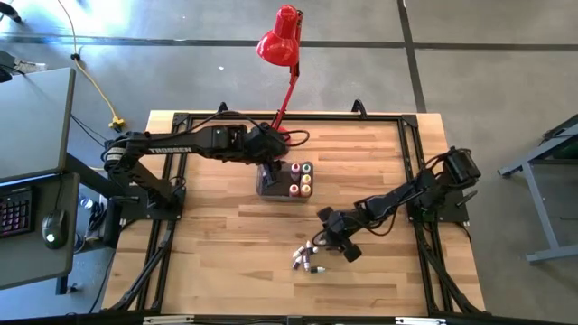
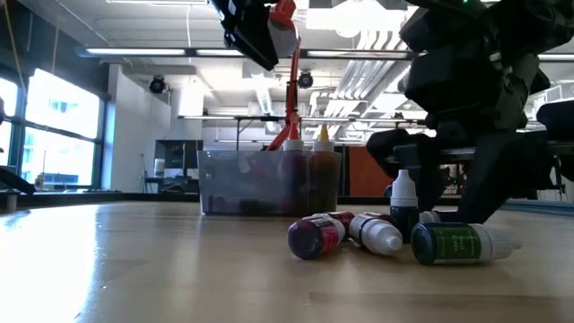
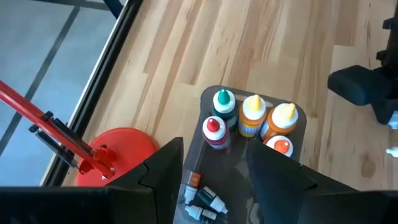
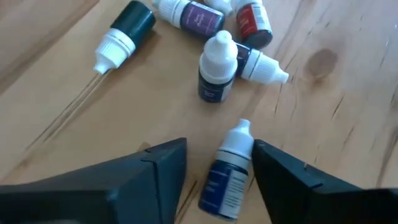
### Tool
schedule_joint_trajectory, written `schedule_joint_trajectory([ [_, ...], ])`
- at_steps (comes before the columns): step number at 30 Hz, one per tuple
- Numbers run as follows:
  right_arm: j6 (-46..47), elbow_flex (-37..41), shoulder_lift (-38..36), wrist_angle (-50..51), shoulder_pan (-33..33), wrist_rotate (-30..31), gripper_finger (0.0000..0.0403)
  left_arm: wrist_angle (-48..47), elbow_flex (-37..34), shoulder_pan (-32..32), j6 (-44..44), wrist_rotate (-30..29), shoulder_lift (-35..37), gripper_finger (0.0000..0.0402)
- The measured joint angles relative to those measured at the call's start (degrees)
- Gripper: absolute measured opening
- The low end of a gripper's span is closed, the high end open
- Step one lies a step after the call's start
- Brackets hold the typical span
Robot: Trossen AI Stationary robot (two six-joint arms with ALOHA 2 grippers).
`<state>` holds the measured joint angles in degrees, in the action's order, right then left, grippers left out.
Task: Pick & Place food coloring
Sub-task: Put the right small blue food coloring bottle into the black bin
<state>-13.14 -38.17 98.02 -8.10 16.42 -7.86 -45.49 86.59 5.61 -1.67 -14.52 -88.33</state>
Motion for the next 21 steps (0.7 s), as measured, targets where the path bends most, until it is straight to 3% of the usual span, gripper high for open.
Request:
schedule_joint_trajectory([
  [9, 6.9, 0.1, 0.0, -0.5, 0.1, 3.4, 0.0072, -0.1, 0.0, 0.0, -3.1, -1.0, 0.0, 0.0172],
  [14, 6.5, -1.3, 0.1, -2.7, 0.1, 4.5, 0.0068, -3.1, 1.0, 0.0, -3.1, -2.1, 1.0, 0.0172],
  [17, 2.7, -5.2, -0.8, -1.4, 0.0, 6.9, 0.0082, -9.7, 4.0, 0.0, -3.5, -1.3, 1.5, 0.0172],
  [21, -5.7, -12.4, -2.3, 6.1, -0.8, 15.2, 0.0097, -17.1, 8.7, -0.5, -6.2, -1.2, 1.6, 0.0172],
])
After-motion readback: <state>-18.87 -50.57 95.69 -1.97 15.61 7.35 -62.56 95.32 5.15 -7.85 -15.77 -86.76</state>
